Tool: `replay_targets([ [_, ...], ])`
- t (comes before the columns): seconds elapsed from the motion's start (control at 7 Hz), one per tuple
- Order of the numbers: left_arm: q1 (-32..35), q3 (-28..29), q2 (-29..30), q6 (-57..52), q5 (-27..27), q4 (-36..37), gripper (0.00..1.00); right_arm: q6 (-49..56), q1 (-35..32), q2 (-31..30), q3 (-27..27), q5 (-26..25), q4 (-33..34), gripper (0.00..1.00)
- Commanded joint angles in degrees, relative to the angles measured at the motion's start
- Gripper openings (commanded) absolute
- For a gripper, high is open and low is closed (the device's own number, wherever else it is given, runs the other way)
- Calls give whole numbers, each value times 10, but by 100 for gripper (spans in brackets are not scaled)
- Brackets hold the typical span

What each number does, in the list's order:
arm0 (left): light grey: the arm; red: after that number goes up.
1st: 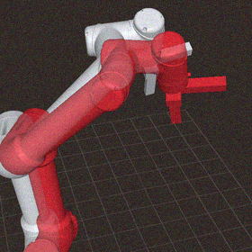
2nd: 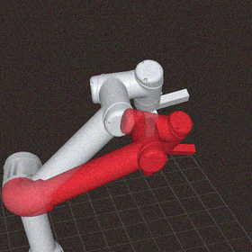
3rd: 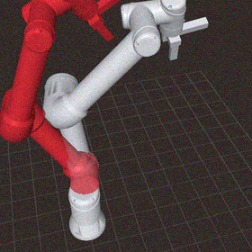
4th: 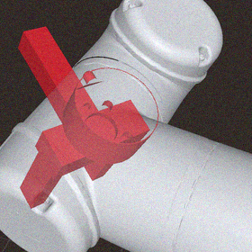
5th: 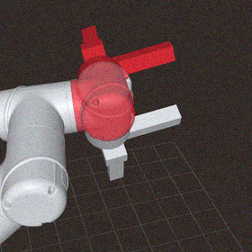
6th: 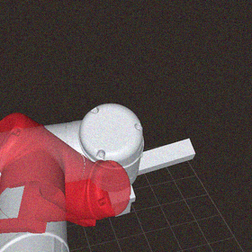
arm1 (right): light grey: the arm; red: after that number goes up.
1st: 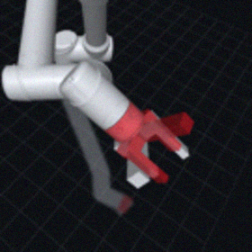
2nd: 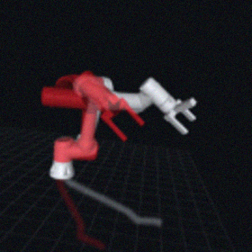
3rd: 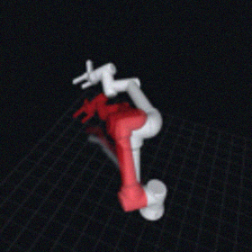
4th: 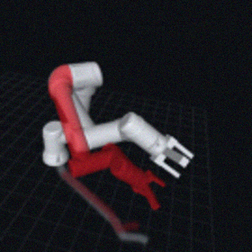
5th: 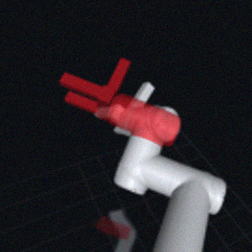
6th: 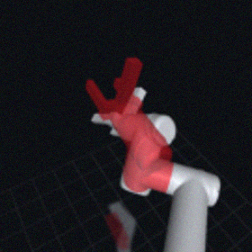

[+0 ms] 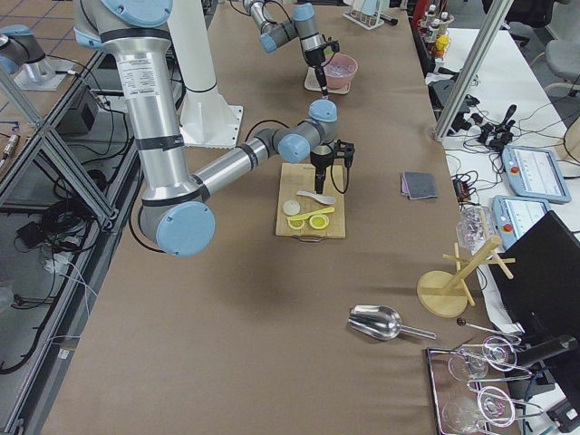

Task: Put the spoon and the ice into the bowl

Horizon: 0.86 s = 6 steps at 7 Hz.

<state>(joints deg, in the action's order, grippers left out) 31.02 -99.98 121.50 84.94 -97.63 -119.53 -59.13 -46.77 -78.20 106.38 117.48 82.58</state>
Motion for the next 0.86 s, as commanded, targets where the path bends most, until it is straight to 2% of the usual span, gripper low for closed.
replay_targets([
  [0.0, -14, -1, 2, 3, 16, 0, 0, -21, 24, 9, -15, -17, -1, 86],
  [0.29, -14, 0, 6, 3, 17, 0, 0, -21, 34, 9, -34, -20, -11, 83],
  [0.43, -15, 0, 6, 3, 17, 0, 0, -22, 35, 9, -61, -20, -49, 83],
  [0.71, -15, 0, 7, 2, 17, 0, 0, -24, 34, 8, -64, -19, -58, 80],
])
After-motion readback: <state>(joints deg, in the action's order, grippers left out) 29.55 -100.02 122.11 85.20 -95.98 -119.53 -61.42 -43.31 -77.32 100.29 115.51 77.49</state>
